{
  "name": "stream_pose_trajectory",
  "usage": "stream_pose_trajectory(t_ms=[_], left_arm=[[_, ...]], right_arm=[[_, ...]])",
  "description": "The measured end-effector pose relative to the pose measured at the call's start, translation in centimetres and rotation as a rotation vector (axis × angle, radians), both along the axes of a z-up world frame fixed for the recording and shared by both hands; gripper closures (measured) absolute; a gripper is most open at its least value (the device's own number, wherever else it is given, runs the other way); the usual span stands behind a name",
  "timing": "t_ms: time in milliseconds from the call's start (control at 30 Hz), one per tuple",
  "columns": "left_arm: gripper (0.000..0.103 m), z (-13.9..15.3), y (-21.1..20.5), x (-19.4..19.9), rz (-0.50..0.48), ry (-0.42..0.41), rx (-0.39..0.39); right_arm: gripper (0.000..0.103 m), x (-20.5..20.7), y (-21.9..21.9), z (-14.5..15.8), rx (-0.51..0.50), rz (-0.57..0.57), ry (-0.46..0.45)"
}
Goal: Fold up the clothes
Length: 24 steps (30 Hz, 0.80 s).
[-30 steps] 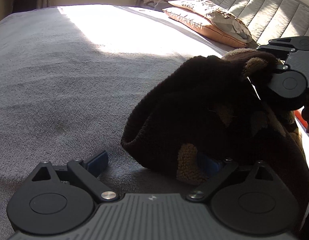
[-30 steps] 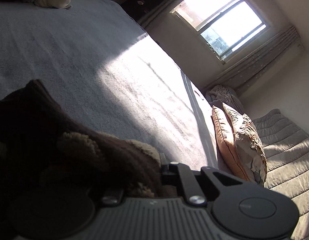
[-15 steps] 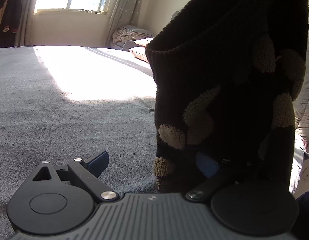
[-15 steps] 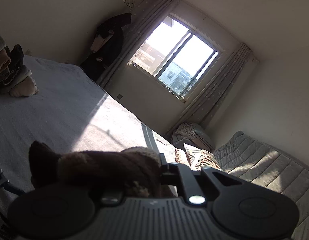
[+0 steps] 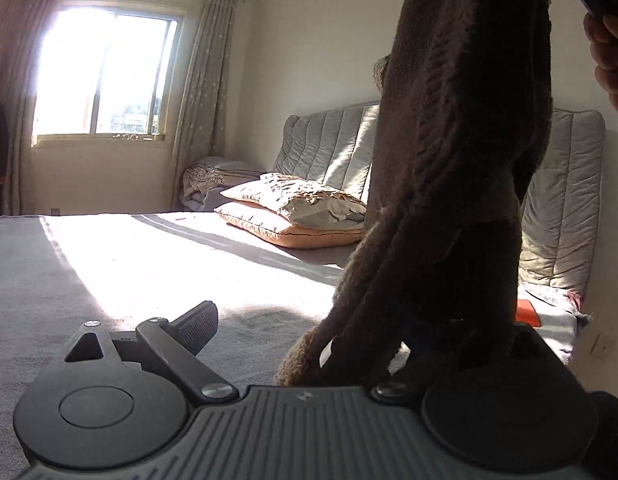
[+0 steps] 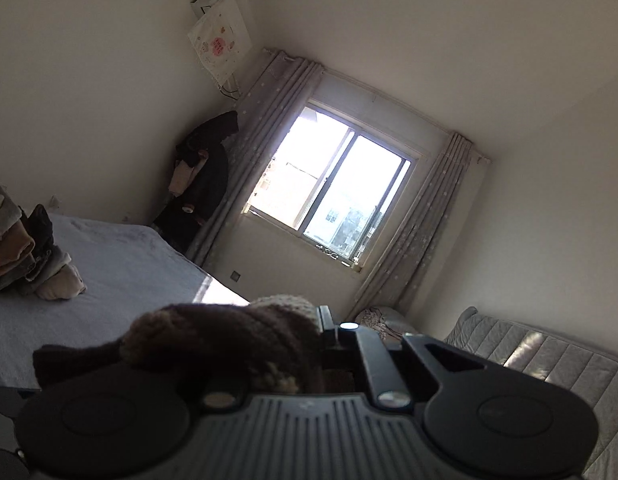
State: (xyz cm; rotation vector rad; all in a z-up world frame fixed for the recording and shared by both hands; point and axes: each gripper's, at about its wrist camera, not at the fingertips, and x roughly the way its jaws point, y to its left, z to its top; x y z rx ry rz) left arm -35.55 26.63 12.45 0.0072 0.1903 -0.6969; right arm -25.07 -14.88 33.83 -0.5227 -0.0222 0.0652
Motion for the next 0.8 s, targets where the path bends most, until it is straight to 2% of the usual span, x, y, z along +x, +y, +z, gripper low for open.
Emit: stream_pose_trajectory(t_ms=[67, 100, 200, 367, 433, 500, 600, 800], left_arm=[[0.070, 1.1, 0.4, -0.2, -0.043, 0.030, -0.018], [0.091, 1.4, -1.0, 0.2, -0.048, 0.057, -0.022], [0.094, 3.5, -1.5, 0.8, 0.007, 0.047, -0.025], [0.094, 8.3, -1.6, 2.2, 0.149, 0.041, -0.137], [0.095, 10.7, -2.8, 2.2, 0.207, 0.013, -0.160], [0.095, 12.8, -2.1, 1.8, 0.248, -0.010, -0.182], [0.095, 15.9, -2.4, 1.1, 0.285, -0.035, -0.206], [0.095, 19.7, -8.2, 6.7, 0.325, -0.111, -0.182]], right_arm=[[0.095, -0.7, 0.0, 0.3, -0.014, 0.008, -0.007], [0.095, -1.0, -0.2, 0.5, -0.018, 0.009, -0.009], [0.095, -1.5, -1.1, 1.2, -0.012, -0.009, -0.012], [0.095, -2.7, -1.8, 1.9, 0.028, -0.034, -0.016], [0.095, -3.2, -1.7, 1.9, 0.047, -0.053, -0.015], [0.095, -3.0, -1.7, 1.8, 0.066, -0.085, -0.012], [0.094, -2.4, -2.0, 1.8, 0.137, -0.120, 0.004], [0.094, -2.2, -2.2, 2.1, 0.219, -0.134, 0.002]])
